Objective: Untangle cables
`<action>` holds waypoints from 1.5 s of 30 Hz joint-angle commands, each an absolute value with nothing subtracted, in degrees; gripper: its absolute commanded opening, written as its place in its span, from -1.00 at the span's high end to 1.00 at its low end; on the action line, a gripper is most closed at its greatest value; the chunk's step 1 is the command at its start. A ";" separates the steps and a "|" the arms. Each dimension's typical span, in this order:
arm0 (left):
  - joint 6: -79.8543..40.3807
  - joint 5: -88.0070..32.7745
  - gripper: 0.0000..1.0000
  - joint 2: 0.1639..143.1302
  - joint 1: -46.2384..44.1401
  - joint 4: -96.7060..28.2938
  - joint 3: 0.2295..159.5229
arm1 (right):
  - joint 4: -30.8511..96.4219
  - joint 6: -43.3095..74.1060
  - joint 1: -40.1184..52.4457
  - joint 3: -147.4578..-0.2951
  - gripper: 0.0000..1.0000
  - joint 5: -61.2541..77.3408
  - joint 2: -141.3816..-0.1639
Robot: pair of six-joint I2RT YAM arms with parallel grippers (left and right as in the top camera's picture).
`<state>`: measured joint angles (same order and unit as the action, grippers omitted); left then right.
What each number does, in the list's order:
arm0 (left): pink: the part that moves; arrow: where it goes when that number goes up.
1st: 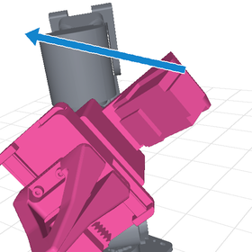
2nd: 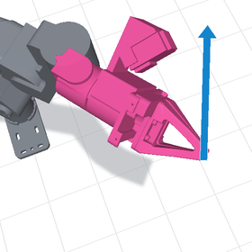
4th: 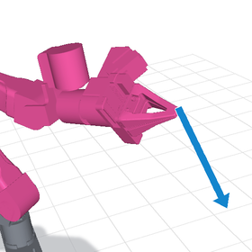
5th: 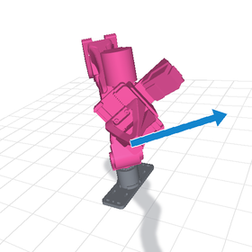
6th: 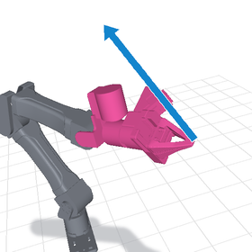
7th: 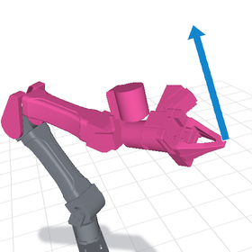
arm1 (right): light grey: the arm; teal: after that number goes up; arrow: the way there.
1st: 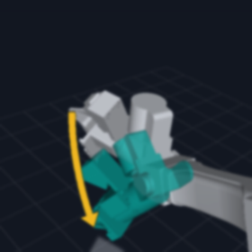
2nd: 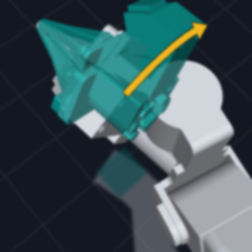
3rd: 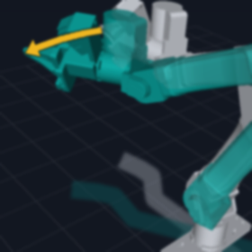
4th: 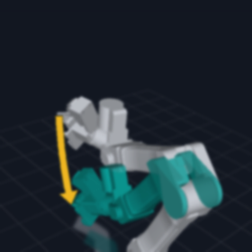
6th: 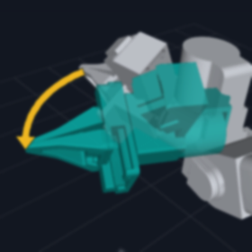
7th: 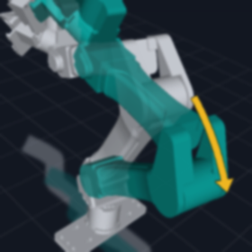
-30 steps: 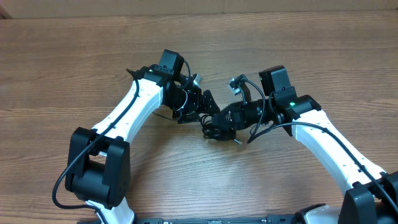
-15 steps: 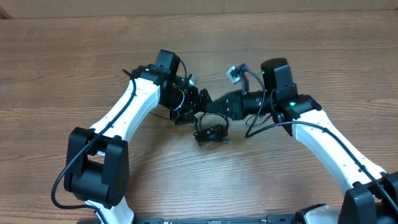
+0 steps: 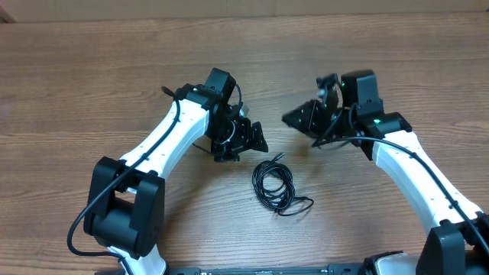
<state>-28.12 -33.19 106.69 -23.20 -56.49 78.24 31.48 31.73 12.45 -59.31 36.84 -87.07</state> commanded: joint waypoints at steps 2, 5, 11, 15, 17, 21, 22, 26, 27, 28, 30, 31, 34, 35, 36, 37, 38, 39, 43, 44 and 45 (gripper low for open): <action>-27.03 -28.29 -0.72 105.65 -24.47 -56.84 77.97 | 42.48 32.97 12.51 -60.38 0.58 21.93 -86.70; -27.00 -27.99 -0.71 105.65 -25.63 -57.41 77.87 | 50.06 32.97 12.51 -60.38 0.31 14.87 -86.70; -22.83 -24.21 -0.65 105.65 -28.84 -55.83 76.29 | 56.42 32.95 12.49 -60.38 -0.16 12.45 -86.70; -13.58 -23.03 -0.68 105.65 -31.27 -55.44 75.20 | 56.69 32.97 12.49 -60.38 -0.17 12.47 -86.70; -10.61 -21.28 -0.69 105.65 -32.29 -55.40 74.32 | 56.71 32.97 12.51 -60.38 -0.17 12.49 -86.70; -9.82 -14.00 -0.69 105.65 -33.95 -54.68 72.05 | 56.82 32.97 12.51 -60.38 -0.17 12.71 -86.70; -9.80 -13.06 -0.67 105.65 -34.26 -54.08 71.46 | 56.90 32.97 12.51 -60.38 -0.17 12.71 -86.70; -9.82 -12.88 -0.59 105.65 -34.59 -49.91 68.71 | 57.17 32.97 12.51 -60.38 -0.17 12.71 -86.70; -9.85 -12.97 -0.57 105.65 -34.59 -48.88 68.16 | 57.32 32.97 12.51 -60.38 -0.16 12.73 -86.70; -9.85 -13.19 -0.57 105.65 -34.61 -47.94 67.53 | 57.43 32.97 12.51 -60.38 -0.16 12.73 -86.70; -9.85 -13.47 -0.46 105.65 -34.61 -47.77 67.48 | 57.45 32.97 12.51 -60.38 -0.16 12.97 -86.70; -9.85 -13.69 -0.37 105.65 -34.59 -47.64 67.48 | 57.45 32.97 12.51 -60.38 -0.15 13.13 -86.70; -9.85 -15.77 -0.18 105.65 -34.61 -46.68 67.48 | 57.39 32.99 12.51 -60.38 -0.15 13.13 -86.70; -9.82 -16.75 -0.19 105.65 -34.61 -46.39 67.48 | 57.39 32.99 12.51 -60.40 -0.16 13.13 -86.70; -9.85 -18.17 -0.22 105.65 -34.65 -46.09 67.48 | 57.39 32.99 12.51 -60.38 -0.16 13.13 -86.70; -9.85 -19.40 -0.26 105.65 -34.83 -45.76 67.48 | 57.41 32.97 12.51 -60.40 -0.15 13.13 -86.70; -9.85 -19.53 -0.27 105.67 -35.00 -45.54 67.44 | 57.43 32.99 12.51 -60.38 -0.15 13.15 -86.70; -9.82 -19.49 -0.26 105.69 -35.29 -45.21 67.31 | 57.43 32.99 12.51 -60.40 -0.15 13.17 -86.70; -9.85 -18.68 -0.26 105.73 -36.53 -43.16 65.95 | 57.41 32.99 12.51 -60.40 -0.15 13.82 -86.70; -9.85 -18.63 -0.21 105.73 -36.84 -42.70 65.58 | 57.41 32.97 12.51 -60.40 -0.15 13.80 -86.70; -9.87 -18.63 -0.10 105.73 -37.04 -42.39 65.32 | 57.43 32.97 12.51 -60.40 -0.15 13.78 -86.70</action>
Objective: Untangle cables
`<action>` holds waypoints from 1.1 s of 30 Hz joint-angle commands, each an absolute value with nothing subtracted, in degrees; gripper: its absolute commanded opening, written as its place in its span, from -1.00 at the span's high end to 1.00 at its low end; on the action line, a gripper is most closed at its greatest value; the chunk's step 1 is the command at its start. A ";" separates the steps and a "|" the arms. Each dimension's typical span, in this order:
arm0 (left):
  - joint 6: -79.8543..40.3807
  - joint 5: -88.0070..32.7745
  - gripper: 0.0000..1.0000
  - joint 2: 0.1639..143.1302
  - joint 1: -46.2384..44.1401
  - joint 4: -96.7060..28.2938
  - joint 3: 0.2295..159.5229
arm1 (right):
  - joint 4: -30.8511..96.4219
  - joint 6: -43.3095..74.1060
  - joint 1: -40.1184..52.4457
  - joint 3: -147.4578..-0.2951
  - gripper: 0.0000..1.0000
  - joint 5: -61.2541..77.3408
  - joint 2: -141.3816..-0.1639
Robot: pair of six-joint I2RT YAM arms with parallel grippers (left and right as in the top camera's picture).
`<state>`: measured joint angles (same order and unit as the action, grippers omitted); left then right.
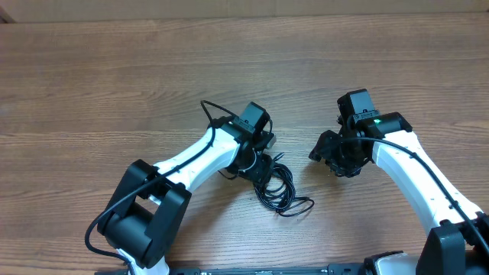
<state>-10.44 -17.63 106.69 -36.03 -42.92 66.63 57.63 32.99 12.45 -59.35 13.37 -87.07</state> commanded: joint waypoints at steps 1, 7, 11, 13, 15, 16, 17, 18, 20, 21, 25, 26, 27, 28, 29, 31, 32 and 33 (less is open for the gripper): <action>-9.87 -18.63 0.13 105.73 -37.17 -42.35 65.25 | 57.41 32.97 12.51 -60.40 -0.15 13.80 -86.70; -11.77 -18.70 0.92 105.60 -35.99 -43.13 66.19 | 57.45 32.97 12.51 -60.40 -0.15 13.80 -86.70; -12.45 -20.18 0.92 105.19 -32.69 -46.98 70.54 | 57.25 28.97 12.51 -60.40 -0.14 18.98 -86.70; -12.43 -20.95 0.92 105.08 -30.52 -49.39 73.87 | 56.16 21.58 12.51 -60.40 -0.15 26.87 -86.70; -12.21 -22.98 0.92 105.08 -28.08 -51.59 77.76 | 55.37 14.48 12.56 -60.40 -0.16 34.30 -86.70; -11.90 -24.88 0.92 105.08 -27.00 -52.38 79.46 | 55.22 12.01 12.69 -60.40 -0.15 36.60 -86.70; -11.29 -27.88 0.92 105.08 -25.89 -53.15 81.32 | 55.22 10.28 12.97 -60.40 -0.15 37.89 -86.70; -10.94 -30.13 0.91 105.08 -25.17 -53.63 82.54 | 55.22 10.07 13.21 -60.40 -0.15 37.82 -86.70; -10.66 -34.50 0.92 105.08 -23.79 -54.43 84.90 | 55.20 8.84 14.02 -60.40 -0.09 37.82 -86.70; -10.68 -36.10 0.91 105.08 -23.27 -54.61 85.73 | 55.16 8.54 14.59 -60.40 -0.09 37.82 -86.70; -10.70 -39.20 0.92 105.08 -22.94 -54.61 86.54 | 54.02 8.47 16.73 -60.40 -0.08 37.76 -86.70; -10.70 -39.75 0.91 105.08 -22.94 -54.68 86.52 | 53.39 8.51 17.28 -60.40 -0.07 37.52 -86.72; -10.68 -40.21 0.92 105.08 -22.96 -54.70 86.52 | 52.82 8.80 17.72 -60.38 -0.02 36.99 -86.72; -10.70 -40.56 0.92 105.08 -22.94 -54.68 86.54 | 52.34 9.93 18.22 -60.40 0.02 35.75 -86.72; -10.68 -40.53 0.92 105.08 -22.94 -54.65 86.54 | 52.16 11.29 18.41 -60.38 0.03 34.52 -86.72; -10.68 -40.51 0.92 105.08 -22.79 -54.70 86.54 | 52.12 15.59 18.65 -60.38 0.02 30.94 -86.76; -10.68 -40.51 0.91 105.08 -22.68 -54.68 86.52 | 52.18 19.00 18.63 -60.34 0.02 28.36 -86.76; -10.66 -40.51 0.92 105.08 -22.52 -54.63 86.54 | 52.18 21.39 18.63 -60.25 0.02 26.83 -86.76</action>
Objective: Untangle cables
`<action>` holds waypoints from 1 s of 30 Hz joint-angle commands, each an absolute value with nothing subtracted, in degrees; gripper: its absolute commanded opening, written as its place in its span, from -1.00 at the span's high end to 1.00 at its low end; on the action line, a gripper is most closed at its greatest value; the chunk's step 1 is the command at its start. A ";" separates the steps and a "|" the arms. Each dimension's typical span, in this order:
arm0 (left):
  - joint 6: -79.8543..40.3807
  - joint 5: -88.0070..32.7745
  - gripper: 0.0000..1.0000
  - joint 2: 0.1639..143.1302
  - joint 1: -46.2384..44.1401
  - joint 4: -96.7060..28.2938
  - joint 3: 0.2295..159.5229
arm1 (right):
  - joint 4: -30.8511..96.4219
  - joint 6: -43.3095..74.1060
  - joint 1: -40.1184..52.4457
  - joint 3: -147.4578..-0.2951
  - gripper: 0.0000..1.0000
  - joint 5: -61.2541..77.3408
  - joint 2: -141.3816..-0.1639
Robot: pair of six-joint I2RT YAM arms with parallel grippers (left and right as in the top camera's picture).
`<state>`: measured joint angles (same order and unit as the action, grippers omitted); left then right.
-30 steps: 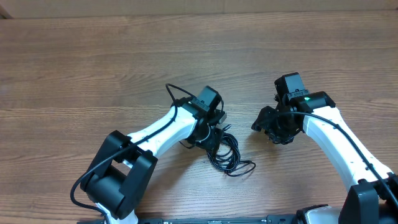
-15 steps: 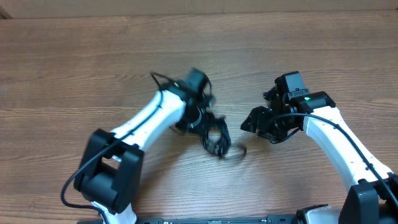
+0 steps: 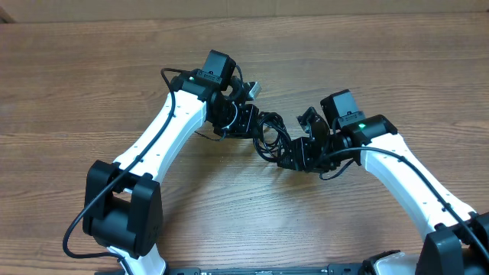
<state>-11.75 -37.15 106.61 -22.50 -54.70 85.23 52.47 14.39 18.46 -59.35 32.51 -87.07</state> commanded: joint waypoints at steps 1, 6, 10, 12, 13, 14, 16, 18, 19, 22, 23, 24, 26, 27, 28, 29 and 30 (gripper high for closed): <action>-10.66 -40.53 0.92 105.08 -22.41 -54.63 86.54 | 52.18 24.56 18.63 -60.18 0.03 24.86 -86.76; -9.32 -40.53 0.92 104.95 -21.74 -55.92 86.54 | 52.93 39.35 18.63 -60.07 0.67 15.00 -86.76; -5.98 -39.38 0.92 104.88 -20.56 -59.18 86.54 | 54.06 45.87 18.63 -60.07 0.92 5.63 -86.76; -4.95 -38.30 0.92 104.88 -19.27 -61.01 86.54 | 55.51 46.28 18.63 -60.07 0.92 2.00 -86.76; -4.12 -38.39 0.92 104.88 -18.35 -61.80 86.54 | 56.29 46.28 18.63 -60.07 0.93 0.58 -86.76; -3.64 -38.41 0.92 104.88 -17.39 -62.57 86.54 | 57.49 46.30 18.63 -60.07 0.92 -1.30 -86.78; -2.66 -38.70 0.92 104.86 -15.33 -63.59 86.54 | 59.55 46.30 18.63 -60.07 0.92 -3.99 -86.80; -1.69 -40.38 0.92 104.86 -13.52 -64.14 86.54 | 60.73 46.28 18.63 -60.07 0.92 -5.08 -86.80; -1.08 -42.00 0.92 104.86 -12.75 -64.29 86.54 | 60.80 46.24 18.63 -60.07 0.92 -5.06 -86.80; 1.41 -47.57 0.92 104.86 -11.31 -64.29 86.54 | 59.86 46.06 18.65 -60.07 0.92 -4.29 -86.80; 1.93 -48.88 0.92 104.86 -11.22 -64.29 86.52 | 58.98 44.88 18.63 -60.07 0.92 -2.98 -86.80; 2.50 -49.67 0.92 104.88 -11.27 -64.34 86.52 | 57.65 42.63 18.63 -60.07 0.92 -0.91 -86.80; 4.32 -50.70 0.91 104.86 -11.68 -64.79 86.52 | 53.78 36.14 18.63 -60.07 0.87 4.73 -86.80; 4.97 -50.68 0.91 104.88 -12.01 -65.10 86.52 | 51.51 32.14 18.63 -60.07 0.81 8.23 -86.80; 6.28 -50.50 0.91 104.86 -12.51 -65.47 86.52 | 49.41 28.05 18.63 -60.07 0.63 11.77 -86.80; 8.12 -50.37 0.91 104.88 -13.08 -65.98 86.52 | 47.44 24.29 18.63 -60.07 0.34 14.98 -86.80; 8.99 -50.00 0.91 104.88 -13.47 -66.26 86.52 | 45.87 21.78 18.63 -60.07 0.16 17.19 -86.80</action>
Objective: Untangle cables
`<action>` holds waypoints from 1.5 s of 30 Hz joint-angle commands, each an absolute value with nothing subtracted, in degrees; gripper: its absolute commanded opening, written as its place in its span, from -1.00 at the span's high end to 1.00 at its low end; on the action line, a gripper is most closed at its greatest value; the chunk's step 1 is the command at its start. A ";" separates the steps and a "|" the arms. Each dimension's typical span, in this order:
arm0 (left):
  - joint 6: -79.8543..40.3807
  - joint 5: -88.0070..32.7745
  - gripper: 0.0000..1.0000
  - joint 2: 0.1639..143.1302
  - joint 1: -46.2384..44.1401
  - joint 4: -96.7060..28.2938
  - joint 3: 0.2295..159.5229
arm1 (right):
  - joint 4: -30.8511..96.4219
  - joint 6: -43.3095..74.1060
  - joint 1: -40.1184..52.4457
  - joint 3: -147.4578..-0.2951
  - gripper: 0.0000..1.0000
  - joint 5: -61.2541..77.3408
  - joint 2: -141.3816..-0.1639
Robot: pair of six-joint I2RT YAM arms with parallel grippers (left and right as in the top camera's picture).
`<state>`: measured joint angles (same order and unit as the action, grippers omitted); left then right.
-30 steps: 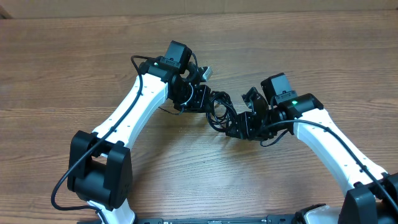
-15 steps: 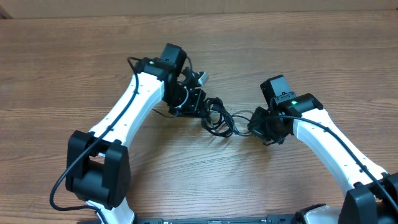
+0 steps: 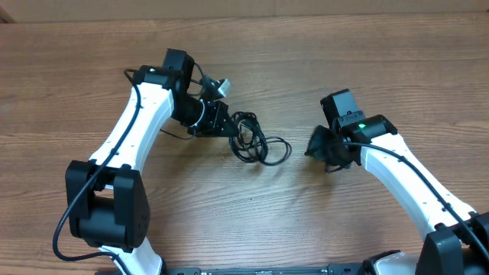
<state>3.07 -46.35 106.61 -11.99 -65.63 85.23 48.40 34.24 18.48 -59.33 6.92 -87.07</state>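
A thin black cable (image 3: 258, 145), coiled into loose tangled loops, lies left of the table's middle. My left gripper (image 3: 228, 127) is at the coil's upper left end and is shut on it; the strands run out from between its fingers. One loop (image 3: 284, 150) trails off to the right. My right gripper (image 3: 312, 150) is just to the right of that loop, apart from it with a small gap. It shows only as a dark mass pointing left, so its fingers cannot be made out.
The wooden table (image 3: 382, 61) bears nothing besides the cable. Both white arms reach in from the near edge, the left one (image 3: 137, 130) arching over the left side, the right one (image 3: 405, 176) over the right.
My left gripper has moved left and a little back with the cable in it. My right gripper, which was against the coil's right end, now stands off to the right of it.
First the coil lay near the front middle with both grippers apart behind it. Then my left gripper was down on the coil's upper left. Then the coil was further back, between both grippers. Now it is further left, with only the left gripper on it.
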 commanded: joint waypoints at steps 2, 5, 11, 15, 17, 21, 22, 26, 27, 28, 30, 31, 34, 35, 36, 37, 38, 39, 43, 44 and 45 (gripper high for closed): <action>8.99 -46.85 0.92 104.88 -14.44 -66.63 86.52 | 42.70 19.18 18.63 -60.07 -0.02 19.88 -86.80; 8.99 -41.80 0.92 104.88 -15.53 -67.53 86.52 | 38.94 19.18 18.63 -60.10 -0.02 20.08 -86.80; 9.02 -41.50 0.91 104.88 -17.17 -67.85 86.52 | 36.60 12.32 18.90 -60.07 0.08 31.11 -86.80; 9.04 -47.09 0.91 104.88 -17.82 -66.15 86.52 | 38.59 9.56 20.88 -60.07 0.15 32.99 -86.80; 9.04 -49.32 0.91 104.88 -17.82 -65.34 86.52 | 39.81 9.28 22.02 -60.07 0.19 31.11 -86.80; 9.02 -51.42 0.91 104.88 -17.82 -64.90 86.52 | 41.60 9.37 23.75 -60.07 0.24 24.01 -86.80; 9.04 -51.68 0.91 104.88 -17.82 -64.97 86.52 | 41.71 9.67 23.92 -60.07 0.24 22.65 -86.80; 9.30 -55.02 0.92 104.88 -17.82 -65.84 86.52 | 41.41 11.09 23.99 -60.07 0.24 18.94 -86.80; 9.45 -55.59 0.91 104.88 -17.85 -66.11 86.52 | 41.19 11.11 23.99 -60.07 0.24 18.90 -86.80; 9.45 -56.07 0.91 104.88 -17.98 -66.24 86.52 | 40.93 11.18 23.99 -60.07 0.24 18.90 -86.80; 9.41 -56.47 0.91 104.88 -18.35 -66.65 86.52 | 40.07 12.21 23.99 -60.07 0.25 18.90 -86.80; 9.39 -56.47 0.92 104.88 -18.44 -66.89 86.52 | 39.57 12.21 23.99 -60.07 0.26 18.92 -86.80; 9.43 -56.42 0.91 104.88 -19.03 -67.72 86.52 | 37.43 13.67 23.99 -60.07 0.26 19.14 -86.80; 9.43 -56.42 0.91 104.88 -19.20 -67.77 86.52 | 36.67 14.44 23.99 -60.07 0.26 19.38 -86.80; 9.41 -56.42 0.91 104.88 -19.35 -67.77 86.52 | 35.66 15.27 23.99 -60.07 0.27 19.88 -86.80; 9.41 -56.42 0.92 104.88 -19.44 -67.77 86.52 | 34.92 15.22 23.99 -60.07 0.31 20.75 -86.80; 9.41 -56.42 0.91 104.88 -19.55 -67.77 86.52 | 34.00 15.22 23.99 -60.07 0.39 21.67 -86.80; 9.41 -56.45 0.91 104.88 -19.59 -67.72 86.52 | 33.63 15.25 23.99 -60.07 0.49 21.93 -86.80; 9.43 -56.42 0.91 104.88 -19.64 -67.66 86.52 | 34.46 15.22 23.99 -60.07 0.78 21.87 -86.80; 9.43 -56.42 0.91 104.88 -19.64 -67.66 86.52 | 34.94 15.22 23.99 -60.07 0.82 21.78 -86.80; 9.43 -56.42 0.92 104.88 -19.62 -67.66 86.52 | 35.59 15.22 23.99 -60.07 0.85 21.30 -86.80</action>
<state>7.75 -53.65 106.61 -19.16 -67.53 85.23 35.14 14.90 24.03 -59.35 21.65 -87.07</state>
